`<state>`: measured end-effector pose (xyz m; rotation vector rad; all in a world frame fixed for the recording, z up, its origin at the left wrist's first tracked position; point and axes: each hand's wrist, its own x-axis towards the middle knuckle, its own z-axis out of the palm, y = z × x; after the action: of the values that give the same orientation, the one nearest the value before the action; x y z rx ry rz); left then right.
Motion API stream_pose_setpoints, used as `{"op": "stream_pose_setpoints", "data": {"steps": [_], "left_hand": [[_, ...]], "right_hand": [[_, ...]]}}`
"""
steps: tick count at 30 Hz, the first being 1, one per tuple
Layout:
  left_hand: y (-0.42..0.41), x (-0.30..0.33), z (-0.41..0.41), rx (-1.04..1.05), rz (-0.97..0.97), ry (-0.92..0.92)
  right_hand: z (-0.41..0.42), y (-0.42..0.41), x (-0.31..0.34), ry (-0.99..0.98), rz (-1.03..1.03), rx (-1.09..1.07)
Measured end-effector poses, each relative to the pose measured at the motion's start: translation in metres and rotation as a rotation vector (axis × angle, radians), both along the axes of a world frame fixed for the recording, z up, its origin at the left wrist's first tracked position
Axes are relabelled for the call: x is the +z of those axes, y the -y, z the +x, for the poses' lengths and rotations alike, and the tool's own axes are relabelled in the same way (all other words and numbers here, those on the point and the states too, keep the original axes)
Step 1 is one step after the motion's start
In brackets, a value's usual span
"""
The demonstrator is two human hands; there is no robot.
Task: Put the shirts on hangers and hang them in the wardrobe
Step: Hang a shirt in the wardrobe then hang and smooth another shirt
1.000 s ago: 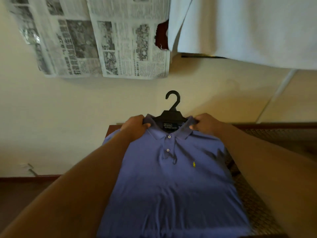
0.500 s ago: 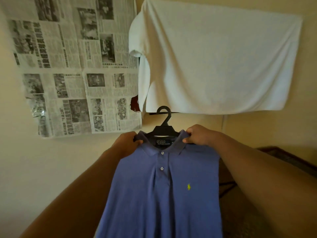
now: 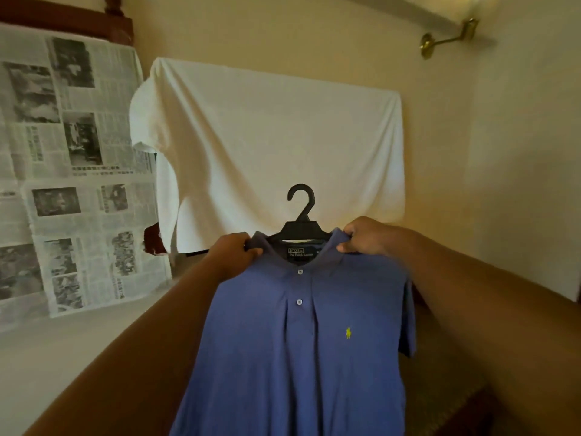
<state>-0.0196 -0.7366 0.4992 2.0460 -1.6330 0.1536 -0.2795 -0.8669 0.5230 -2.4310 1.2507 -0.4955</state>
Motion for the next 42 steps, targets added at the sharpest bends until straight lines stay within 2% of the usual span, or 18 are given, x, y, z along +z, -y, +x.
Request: {"op": "stream_pose_setpoints", "data": {"steps": [6, 19, 25, 34, 42], "left_hand": [[0.091, 0.018, -0.088, -0.167, -0.023, 0.037], [0.299, 0.045, -0.336, -0.504, -0.069, 0.081], [0.376, 0.053, -0.447, -0.662, -0.08, 0.092], [0.506, 0.043, -0.6, -0.908, -0.098, 0.127], [0.653, 0.048, -0.735, -1.136, -0.118, 0.073]], "right_hand": [[-0.107, 0.052, 0.018, 0.014, -0.015, -0.149], [-0.371, 0.165, 0.049, -0.162, -0.143, -0.395], [-0.475, 0.191, 0.055, -0.131, -0.128, -0.54], [-0.604, 0.247, 0.047, -0.148, -0.136, -0.727], [-0.709, 0.348, 0.057, -0.175, -0.155, -0.948]]}}
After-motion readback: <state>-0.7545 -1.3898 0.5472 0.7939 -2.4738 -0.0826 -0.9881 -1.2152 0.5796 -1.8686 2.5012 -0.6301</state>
